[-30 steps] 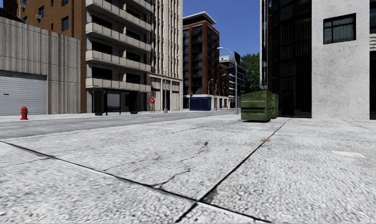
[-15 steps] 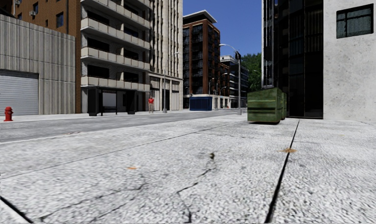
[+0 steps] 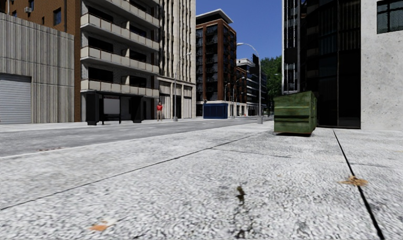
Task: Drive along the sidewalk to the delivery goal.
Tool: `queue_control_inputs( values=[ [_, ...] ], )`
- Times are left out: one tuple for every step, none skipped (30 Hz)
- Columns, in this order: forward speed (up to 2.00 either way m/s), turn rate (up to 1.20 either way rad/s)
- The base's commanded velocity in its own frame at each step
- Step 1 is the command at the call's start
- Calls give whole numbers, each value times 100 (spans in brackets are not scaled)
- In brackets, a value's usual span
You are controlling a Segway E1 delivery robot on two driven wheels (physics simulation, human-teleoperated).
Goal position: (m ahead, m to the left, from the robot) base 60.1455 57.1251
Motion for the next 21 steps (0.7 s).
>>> queue_control_inputs(
  values=[
    [200, 0],
    [200, 0],
    [200, 0],
    [200, 0],
    [200, 0],
    [200, 0],
    [200, 0],
    [200, 0],
    [200, 0],
    [200, 0],
    [200, 0],
    [200, 0],
    [200, 0],
    [200, 0],
    [200, 0],
    [200, 0],
    [200, 0],
    [200, 0],
    [200, 0],
    [200, 0],
    [200, 0]
  ],
)
